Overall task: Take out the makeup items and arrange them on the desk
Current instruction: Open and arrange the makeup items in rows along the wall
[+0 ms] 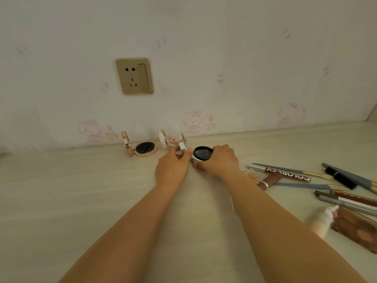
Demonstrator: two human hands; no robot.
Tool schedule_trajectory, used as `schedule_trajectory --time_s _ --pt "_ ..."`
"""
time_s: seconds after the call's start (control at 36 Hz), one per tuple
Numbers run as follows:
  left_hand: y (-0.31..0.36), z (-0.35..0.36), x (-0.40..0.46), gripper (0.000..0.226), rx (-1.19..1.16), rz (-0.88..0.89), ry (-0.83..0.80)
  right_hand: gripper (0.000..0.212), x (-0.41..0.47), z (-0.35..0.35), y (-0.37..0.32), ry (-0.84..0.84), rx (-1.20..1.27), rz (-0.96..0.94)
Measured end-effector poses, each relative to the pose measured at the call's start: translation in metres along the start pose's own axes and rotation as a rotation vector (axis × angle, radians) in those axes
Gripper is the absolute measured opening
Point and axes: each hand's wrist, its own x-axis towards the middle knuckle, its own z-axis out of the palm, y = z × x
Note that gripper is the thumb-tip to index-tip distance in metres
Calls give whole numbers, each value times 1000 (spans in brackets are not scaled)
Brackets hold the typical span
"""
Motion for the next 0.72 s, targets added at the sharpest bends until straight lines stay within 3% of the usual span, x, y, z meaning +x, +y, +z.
schedule_trajectory --time_s 0.42,0.72 --pt "2 15 36 28 -131 -17 63 80 43 6 4 -7 75 15" --pt "8 24 45 34 55 28 39 77 57 11 15 74 101 22"
